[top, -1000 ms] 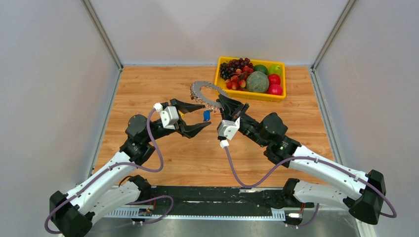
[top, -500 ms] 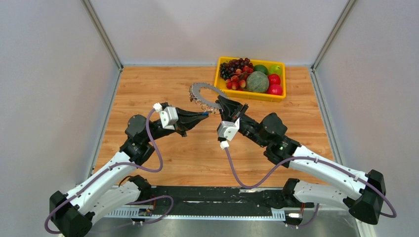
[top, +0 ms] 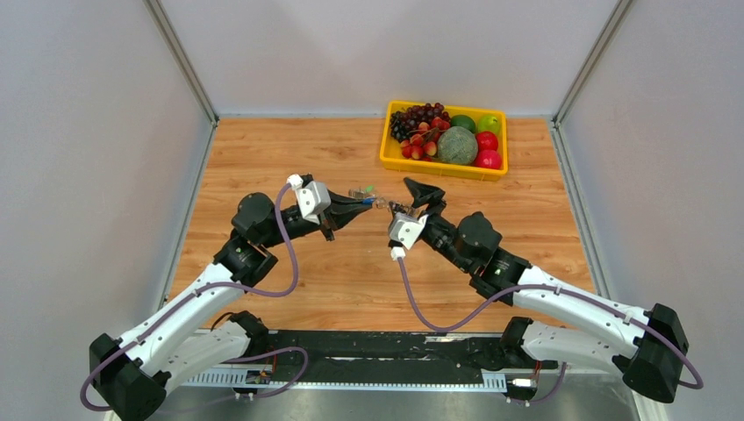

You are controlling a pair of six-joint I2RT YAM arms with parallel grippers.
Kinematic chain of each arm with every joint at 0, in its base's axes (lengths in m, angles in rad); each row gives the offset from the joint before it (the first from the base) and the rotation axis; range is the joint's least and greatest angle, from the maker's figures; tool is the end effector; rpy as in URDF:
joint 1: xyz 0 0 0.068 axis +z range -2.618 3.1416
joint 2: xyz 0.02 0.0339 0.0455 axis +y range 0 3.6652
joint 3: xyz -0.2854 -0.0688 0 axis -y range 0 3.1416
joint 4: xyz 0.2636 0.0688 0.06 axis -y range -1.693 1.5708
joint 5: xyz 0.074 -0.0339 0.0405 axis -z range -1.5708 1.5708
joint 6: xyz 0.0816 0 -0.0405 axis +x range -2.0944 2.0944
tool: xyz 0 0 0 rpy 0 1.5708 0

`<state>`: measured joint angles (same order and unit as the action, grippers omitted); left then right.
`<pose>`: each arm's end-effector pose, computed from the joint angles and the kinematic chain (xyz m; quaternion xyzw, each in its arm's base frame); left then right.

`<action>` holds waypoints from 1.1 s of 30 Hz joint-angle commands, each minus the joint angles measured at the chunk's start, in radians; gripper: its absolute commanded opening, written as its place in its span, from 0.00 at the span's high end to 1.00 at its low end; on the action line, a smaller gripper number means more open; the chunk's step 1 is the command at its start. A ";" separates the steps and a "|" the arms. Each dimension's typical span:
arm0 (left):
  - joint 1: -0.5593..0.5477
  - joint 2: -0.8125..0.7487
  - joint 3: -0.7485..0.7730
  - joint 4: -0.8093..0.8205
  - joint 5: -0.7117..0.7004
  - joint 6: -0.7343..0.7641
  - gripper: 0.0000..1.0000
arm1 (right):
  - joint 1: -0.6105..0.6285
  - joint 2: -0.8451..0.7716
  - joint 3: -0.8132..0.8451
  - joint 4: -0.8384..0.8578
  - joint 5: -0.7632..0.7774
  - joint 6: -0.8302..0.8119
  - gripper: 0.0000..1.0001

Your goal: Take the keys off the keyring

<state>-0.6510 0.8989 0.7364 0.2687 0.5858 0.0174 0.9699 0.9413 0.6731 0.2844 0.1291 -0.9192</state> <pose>0.1742 -0.1894 0.3685 0.4128 0.5343 -0.4052 0.6164 0.1652 0.2225 0.3347 -0.5401 0.4475 -0.0272 0.7122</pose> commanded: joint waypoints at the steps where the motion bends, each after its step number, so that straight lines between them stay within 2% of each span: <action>1: -0.001 0.019 0.074 -0.041 0.007 0.034 1.00 | -0.007 -0.110 0.015 0.011 -0.044 0.117 0.12; 8: -0.002 0.087 0.114 -0.108 0.057 0.037 1.00 | -0.034 -0.250 0.023 -0.022 -0.147 0.270 0.06; 13: -0.001 0.134 0.148 -0.180 0.070 0.040 1.00 | -0.071 -0.250 0.044 -0.047 -0.129 0.324 0.09; 17: -0.001 0.166 0.177 -0.247 0.013 0.063 1.00 | -0.094 -0.241 0.057 -0.110 -0.173 0.338 0.06; 23: -0.002 0.217 0.213 -0.385 -0.129 0.189 1.00 | -0.170 -0.145 0.101 -0.108 -0.181 0.464 0.07; 28: -0.002 0.234 0.224 -0.421 -0.258 0.228 1.00 | -0.253 0.013 0.192 -0.127 -0.130 0.749 0.09; 33: -0.002 0.242 0.238 -0.445 -0.337 0.243 1.00 | -0.299 0.075 0.242 -0.171 -0.247 0.842 0.05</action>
<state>-0.6529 1.1446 0.9131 -0.1833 0.3454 0.2123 0.6945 1.0046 0.8566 0.1349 -0.0395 -0.2329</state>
